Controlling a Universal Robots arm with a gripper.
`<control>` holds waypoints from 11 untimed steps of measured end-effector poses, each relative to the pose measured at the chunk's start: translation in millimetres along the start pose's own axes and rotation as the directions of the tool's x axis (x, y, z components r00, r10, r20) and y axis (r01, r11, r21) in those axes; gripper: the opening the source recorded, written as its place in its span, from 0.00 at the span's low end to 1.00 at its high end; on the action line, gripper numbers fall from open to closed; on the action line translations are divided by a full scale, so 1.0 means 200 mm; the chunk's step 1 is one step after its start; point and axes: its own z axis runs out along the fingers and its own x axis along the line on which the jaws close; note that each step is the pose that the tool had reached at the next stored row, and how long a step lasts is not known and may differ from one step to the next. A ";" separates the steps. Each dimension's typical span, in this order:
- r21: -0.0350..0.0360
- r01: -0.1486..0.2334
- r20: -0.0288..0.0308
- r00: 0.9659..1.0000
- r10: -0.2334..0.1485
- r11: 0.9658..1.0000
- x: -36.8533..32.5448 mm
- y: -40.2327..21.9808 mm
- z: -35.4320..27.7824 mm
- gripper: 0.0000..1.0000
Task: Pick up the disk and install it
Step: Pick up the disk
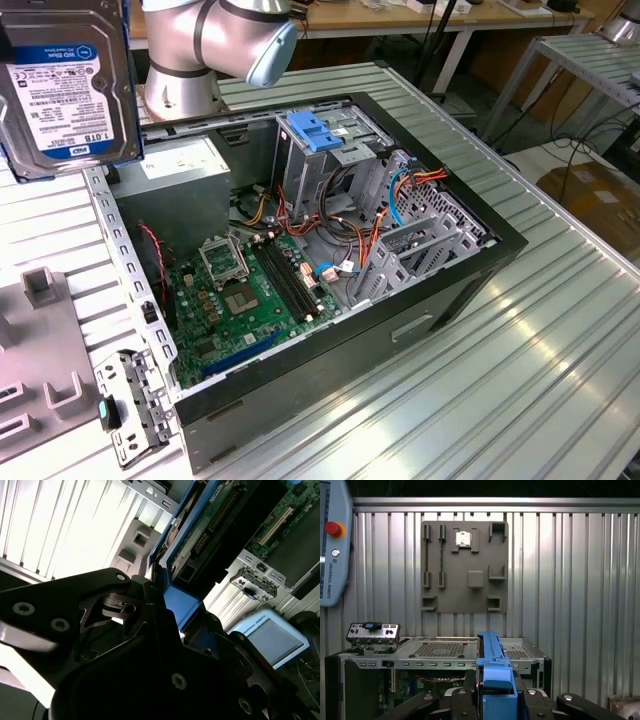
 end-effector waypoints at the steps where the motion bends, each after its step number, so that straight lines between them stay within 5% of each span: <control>1: 0.000 0.000 0.000 1.000 0.000 1.000 0.000 -0.029 0.000 0.37; 11: 0.000 0.000 0.000 1.000 0.000 1.000 0.001 -0.198 0.004 0.37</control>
